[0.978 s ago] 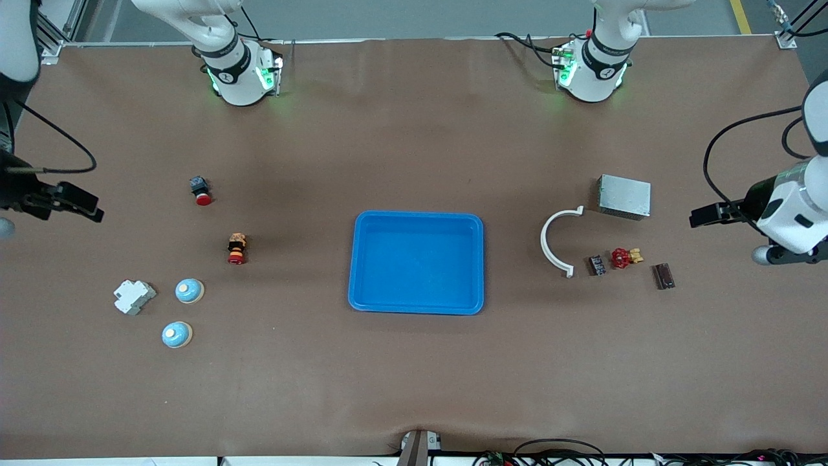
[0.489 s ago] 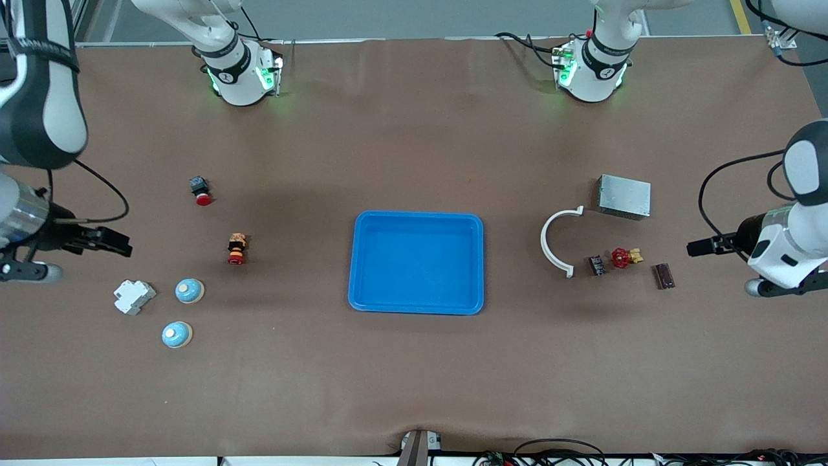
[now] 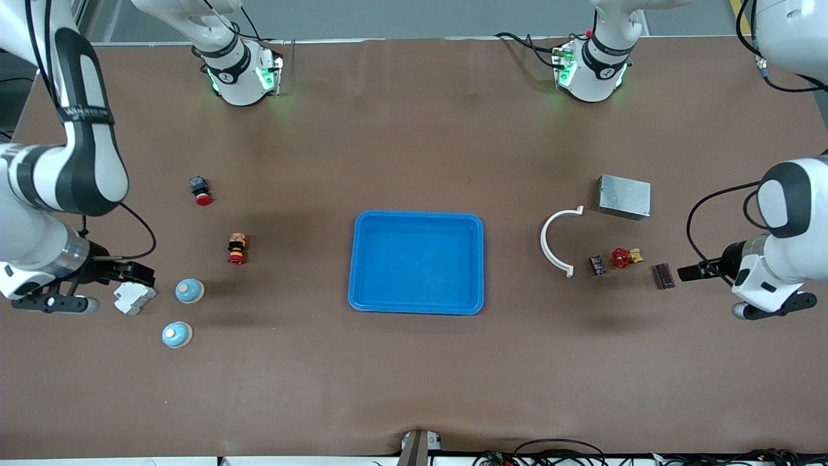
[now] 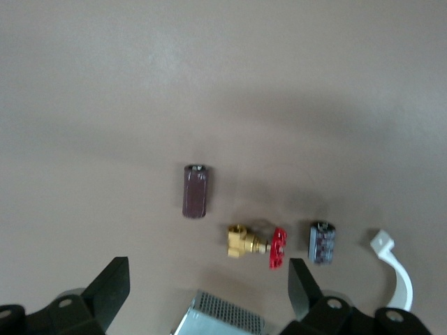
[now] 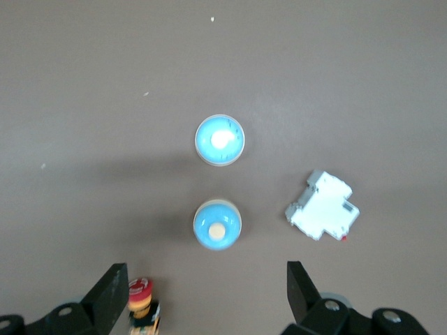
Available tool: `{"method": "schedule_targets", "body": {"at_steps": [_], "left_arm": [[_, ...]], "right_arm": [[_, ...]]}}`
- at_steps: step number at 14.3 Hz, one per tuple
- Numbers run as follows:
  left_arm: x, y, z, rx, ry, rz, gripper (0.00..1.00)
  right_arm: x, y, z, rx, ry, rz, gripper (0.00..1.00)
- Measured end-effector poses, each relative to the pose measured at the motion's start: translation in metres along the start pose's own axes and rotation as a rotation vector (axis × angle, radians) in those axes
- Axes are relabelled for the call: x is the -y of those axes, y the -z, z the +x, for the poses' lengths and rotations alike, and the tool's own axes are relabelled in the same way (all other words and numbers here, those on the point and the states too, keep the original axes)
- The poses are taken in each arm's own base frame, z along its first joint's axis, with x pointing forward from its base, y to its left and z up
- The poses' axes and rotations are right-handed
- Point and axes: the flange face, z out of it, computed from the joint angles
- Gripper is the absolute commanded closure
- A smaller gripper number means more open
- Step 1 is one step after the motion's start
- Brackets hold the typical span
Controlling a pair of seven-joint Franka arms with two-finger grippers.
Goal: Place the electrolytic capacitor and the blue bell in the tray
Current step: 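Reach the right gripper to a blue bell while the left gripper reaches a capacitor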
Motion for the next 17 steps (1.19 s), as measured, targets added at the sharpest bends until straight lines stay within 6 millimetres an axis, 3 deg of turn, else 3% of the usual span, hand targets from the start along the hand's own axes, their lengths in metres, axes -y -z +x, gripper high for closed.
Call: {"method": "schedule_targets", "body": {"at_steps": [5,8,11,17], "left_arm": [[0.0,-0.048,0.005,-0.038,0.052,-0.002,0.0],[0.001,-0.066,0.0,-0.037,0.069,-0.002,0.0],[0.001,-0.083,-0.003,-0.021,0.068,0.002,0.0],[0.003,-0.12,-0.004,-0.017,0.02,0.071,0.0]], "right_arm": [[-0.004,-0.086,0.02,-0.044,-0.013,-0.008,0.0],[-0.008,-0.122,0.032,-0.05,-0.024,-0.01,0.0],[-0.007,-0.141,0.042,-0.048,-0.038,0.003,0.0],[-0.004,-0.158,0.055,-0.057,-0.035,0.001,0.0]]}}
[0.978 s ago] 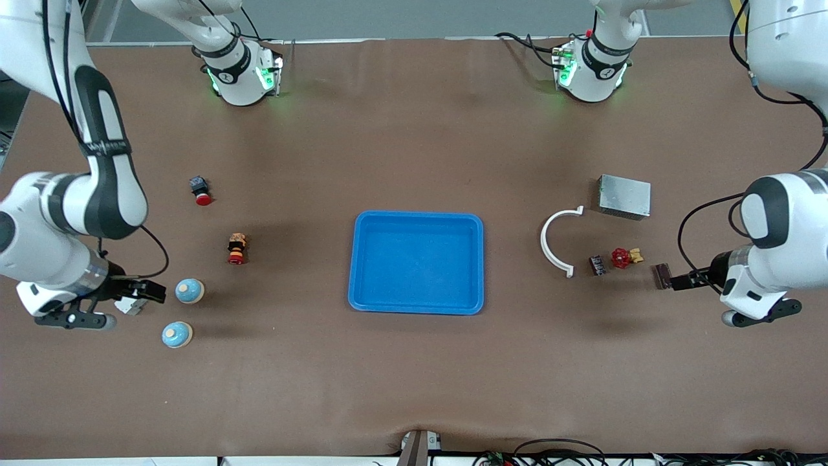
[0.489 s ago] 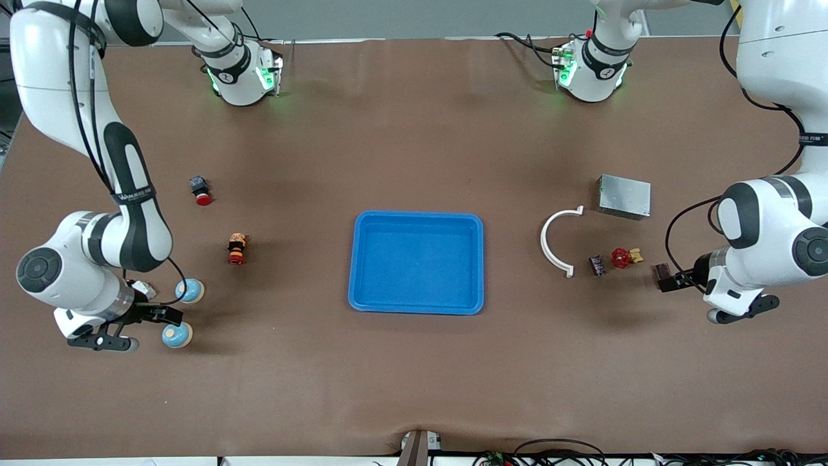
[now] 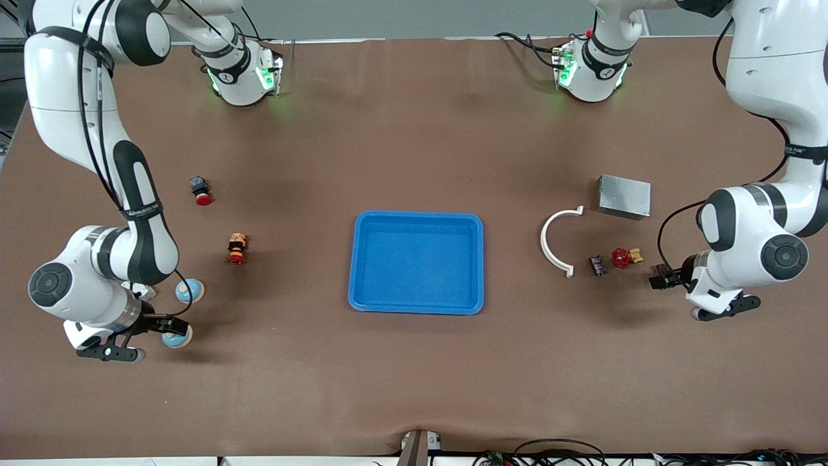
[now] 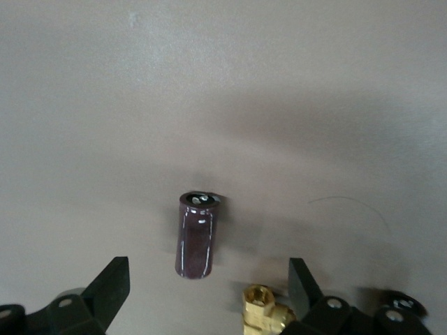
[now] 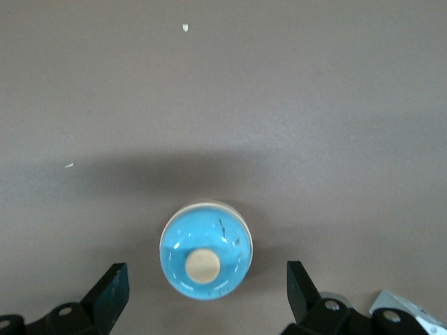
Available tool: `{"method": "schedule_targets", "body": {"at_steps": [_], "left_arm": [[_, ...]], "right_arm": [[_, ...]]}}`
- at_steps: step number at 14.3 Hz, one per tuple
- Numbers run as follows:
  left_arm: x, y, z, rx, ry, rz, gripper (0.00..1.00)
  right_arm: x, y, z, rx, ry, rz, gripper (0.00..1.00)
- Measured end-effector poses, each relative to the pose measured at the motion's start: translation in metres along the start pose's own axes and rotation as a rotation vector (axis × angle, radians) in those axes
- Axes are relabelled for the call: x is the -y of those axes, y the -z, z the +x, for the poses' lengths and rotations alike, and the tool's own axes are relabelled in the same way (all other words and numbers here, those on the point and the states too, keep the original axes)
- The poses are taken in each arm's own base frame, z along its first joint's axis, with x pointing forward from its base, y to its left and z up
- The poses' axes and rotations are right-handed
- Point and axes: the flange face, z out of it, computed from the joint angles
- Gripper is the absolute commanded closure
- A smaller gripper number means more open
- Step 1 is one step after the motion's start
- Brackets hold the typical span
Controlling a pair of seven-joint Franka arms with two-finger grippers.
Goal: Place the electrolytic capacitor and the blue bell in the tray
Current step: 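Reach the right gripper to a blue bell while the left gripper reaches a capacitor, then grasp the blue bell with the right gripper while the left grasps the capacitor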
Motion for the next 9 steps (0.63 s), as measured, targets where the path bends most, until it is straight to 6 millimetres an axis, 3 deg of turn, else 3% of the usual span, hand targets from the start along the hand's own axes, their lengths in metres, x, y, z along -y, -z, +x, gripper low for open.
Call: {"method": "schedule_targets", "body": {"at_steps": [9], "left_arm": [[-0.003,-0.033,-0.002,0.038,-0.008,0.011,0.0]], "right_arm": [[0.002,-0.015,0.007,-0.006,0.004,-0.004,0.0]]}}
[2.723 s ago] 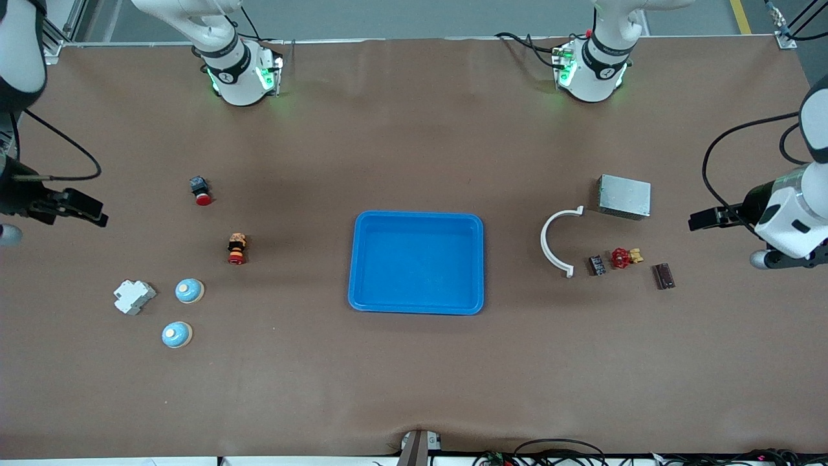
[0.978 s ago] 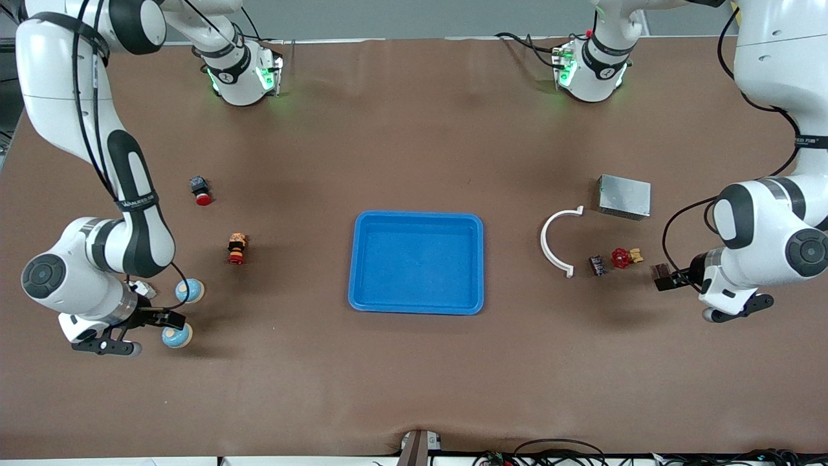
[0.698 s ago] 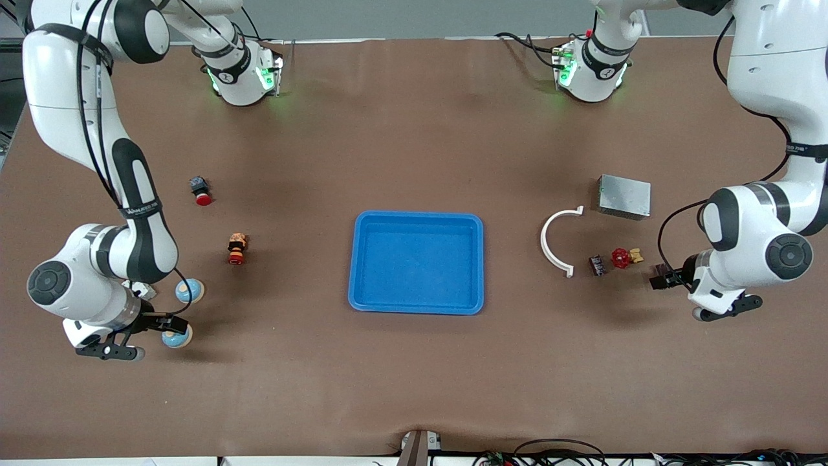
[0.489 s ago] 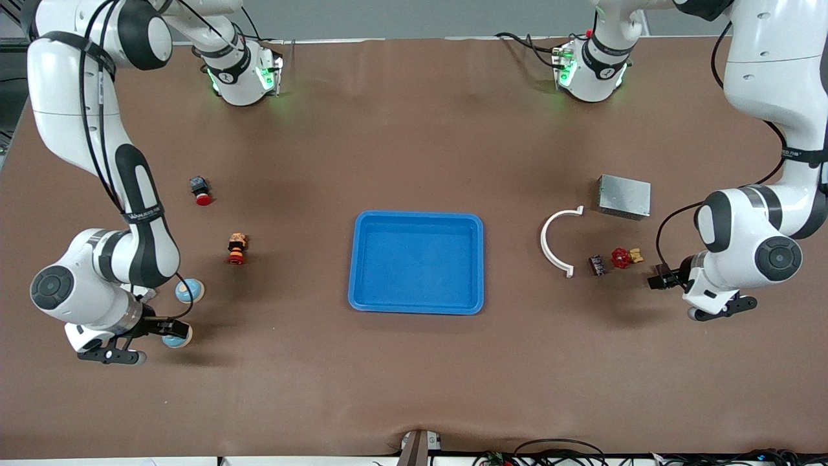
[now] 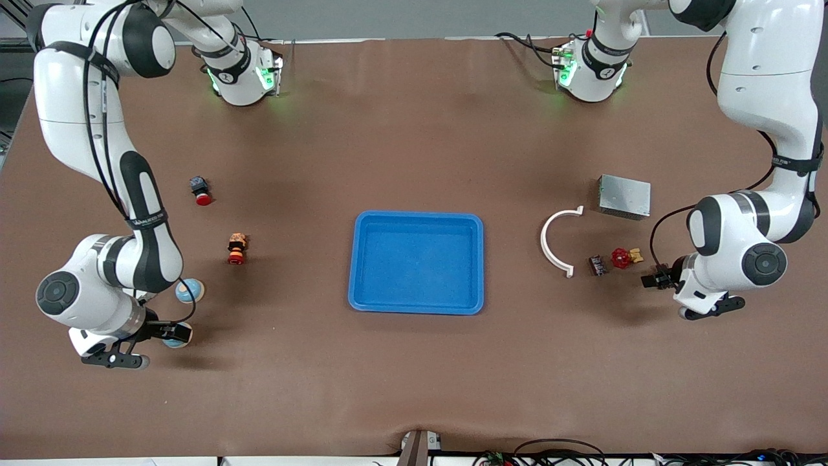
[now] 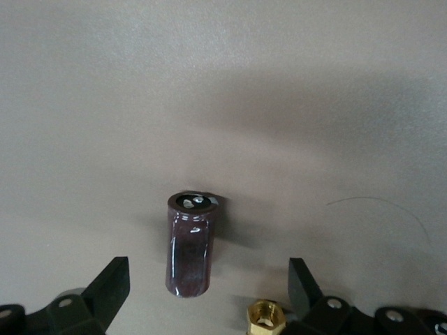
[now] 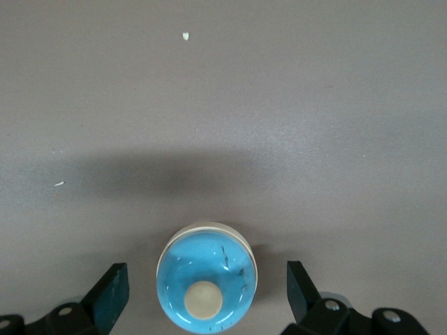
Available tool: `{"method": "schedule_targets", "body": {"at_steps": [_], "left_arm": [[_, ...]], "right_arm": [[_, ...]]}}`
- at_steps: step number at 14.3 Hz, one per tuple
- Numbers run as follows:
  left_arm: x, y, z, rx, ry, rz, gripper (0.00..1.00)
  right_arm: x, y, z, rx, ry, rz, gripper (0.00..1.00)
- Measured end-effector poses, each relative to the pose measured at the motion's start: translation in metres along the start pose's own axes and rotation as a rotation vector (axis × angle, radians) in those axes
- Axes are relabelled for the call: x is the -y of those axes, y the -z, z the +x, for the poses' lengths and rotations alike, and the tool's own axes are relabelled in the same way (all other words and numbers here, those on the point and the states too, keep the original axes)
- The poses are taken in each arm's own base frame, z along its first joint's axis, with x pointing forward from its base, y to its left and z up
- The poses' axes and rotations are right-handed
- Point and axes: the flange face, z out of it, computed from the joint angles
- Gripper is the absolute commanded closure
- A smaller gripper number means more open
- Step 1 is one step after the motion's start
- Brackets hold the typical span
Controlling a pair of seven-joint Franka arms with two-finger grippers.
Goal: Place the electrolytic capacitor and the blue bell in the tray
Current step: 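Grasp the blue bell with the right gripper while the left grasps the capacitor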
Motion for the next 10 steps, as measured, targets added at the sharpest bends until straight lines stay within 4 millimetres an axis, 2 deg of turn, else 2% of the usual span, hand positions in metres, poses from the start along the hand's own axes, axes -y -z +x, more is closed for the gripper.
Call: {"method": "schedule_targets", "body": {"at_steps": [10], "left_arm": [[0.001,-0.016,0.001,0.014,0.002,0.004,0.0]], "right_arm": [[-0.001,-0.006,-0.001,0.006,-0.001,-0.002,0.0]]}}
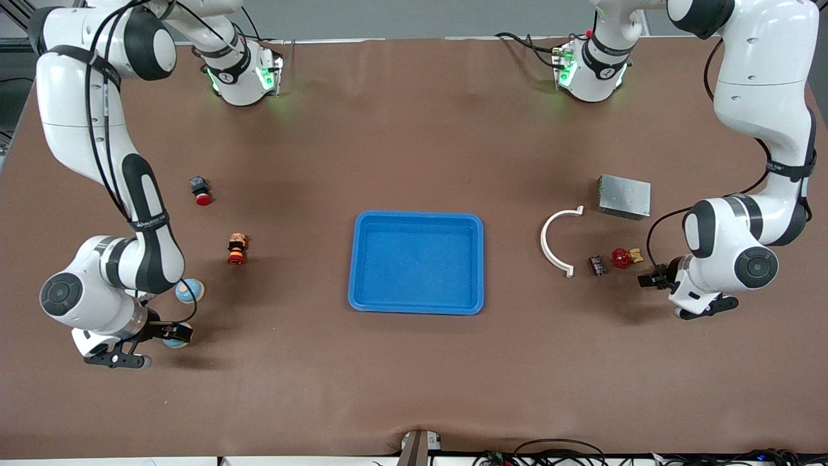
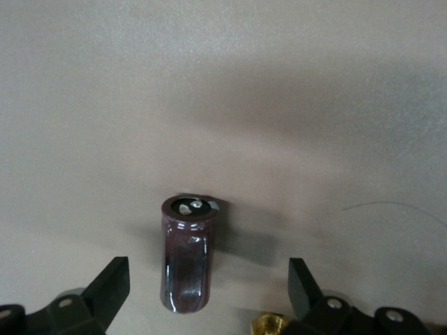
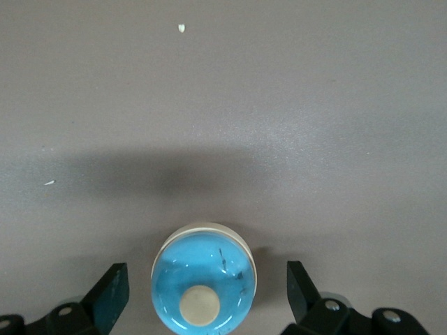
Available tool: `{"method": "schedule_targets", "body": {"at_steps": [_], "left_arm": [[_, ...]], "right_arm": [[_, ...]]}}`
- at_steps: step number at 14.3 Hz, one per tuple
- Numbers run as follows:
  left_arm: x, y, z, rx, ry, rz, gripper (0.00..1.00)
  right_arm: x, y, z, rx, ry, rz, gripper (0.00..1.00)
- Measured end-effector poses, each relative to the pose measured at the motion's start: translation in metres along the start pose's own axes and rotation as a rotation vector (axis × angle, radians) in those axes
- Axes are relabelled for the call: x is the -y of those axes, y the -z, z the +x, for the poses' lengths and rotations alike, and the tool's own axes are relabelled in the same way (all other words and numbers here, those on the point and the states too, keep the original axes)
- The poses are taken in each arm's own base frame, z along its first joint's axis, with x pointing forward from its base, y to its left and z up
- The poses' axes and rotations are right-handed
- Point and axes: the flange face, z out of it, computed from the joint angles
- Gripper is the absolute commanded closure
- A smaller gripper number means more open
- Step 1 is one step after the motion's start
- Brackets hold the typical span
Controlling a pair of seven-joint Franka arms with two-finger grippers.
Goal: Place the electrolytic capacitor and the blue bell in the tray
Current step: 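Grasp the blue bell with the right gripper while the left grasps the capacitor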
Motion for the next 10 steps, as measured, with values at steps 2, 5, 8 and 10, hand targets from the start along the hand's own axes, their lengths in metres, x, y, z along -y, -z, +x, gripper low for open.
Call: {"method": "schedule_targets", "body": {"at_steps": [2,5,8,10], "left_arm": [[0.0002,0.0009,0.0008,-0.006,0.001,-0.001,0.0],[0.0029,0.001,0.0017,-0.009,0.005,-0.002,0.07],[0.0039,0.001,0.0019,-0.009,0.006,-0.003,0.07],[0.0039,0.001,0.0019,-0.009,0.008,-0.003,0.07]], "right_arm": [[-0.0001,-0.0011,-0.0004,0.002,0.0,0.0,0.0],[-0.0002,-0.0025,-0.0008,0.004,0.0,-0.001,0.07],[-0.0027,-0.0034,-0.0011,0.005,-0.003,-0.002,0.94],[-0.0042,-0.0038,-0.0012,0.006,-0.006,-0.002,1.0]]}}
